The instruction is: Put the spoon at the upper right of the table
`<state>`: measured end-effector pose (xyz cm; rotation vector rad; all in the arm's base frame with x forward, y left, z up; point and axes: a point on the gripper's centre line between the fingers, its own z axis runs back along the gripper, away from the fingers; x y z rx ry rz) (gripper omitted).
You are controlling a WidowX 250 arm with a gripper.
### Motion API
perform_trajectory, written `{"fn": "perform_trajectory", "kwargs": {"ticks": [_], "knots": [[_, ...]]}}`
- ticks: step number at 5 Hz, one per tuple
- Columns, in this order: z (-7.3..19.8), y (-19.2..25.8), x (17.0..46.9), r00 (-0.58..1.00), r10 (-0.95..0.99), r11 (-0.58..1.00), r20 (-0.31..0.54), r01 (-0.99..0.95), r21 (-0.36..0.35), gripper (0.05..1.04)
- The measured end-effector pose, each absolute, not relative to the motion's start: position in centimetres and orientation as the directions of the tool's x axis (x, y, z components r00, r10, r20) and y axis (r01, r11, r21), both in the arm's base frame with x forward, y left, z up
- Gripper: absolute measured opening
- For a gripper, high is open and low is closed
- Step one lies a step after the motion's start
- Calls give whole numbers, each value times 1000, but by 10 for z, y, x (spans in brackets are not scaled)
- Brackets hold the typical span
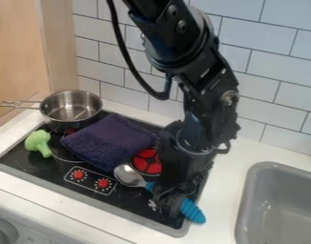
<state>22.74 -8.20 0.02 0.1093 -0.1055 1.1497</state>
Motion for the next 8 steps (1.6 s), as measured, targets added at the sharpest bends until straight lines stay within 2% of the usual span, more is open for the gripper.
{"fn": "perform_trajectory", "kwargs": {"ticks": [2,3,5,6,7,8], "knots": [[8,-74,219,371,913,371,168,-928,33,440],[17,-79,212,359,914,364,189,-931,11,401],[31,-82,203,352,912,365,210,-931,-26,401],[36,-77,204,362,901,378,241,-926,-22,401],[47,-79,219,368,890,397,269,-916,-61,401],[64,-86,247,351,893,401,282,-904,-145,401]]}}
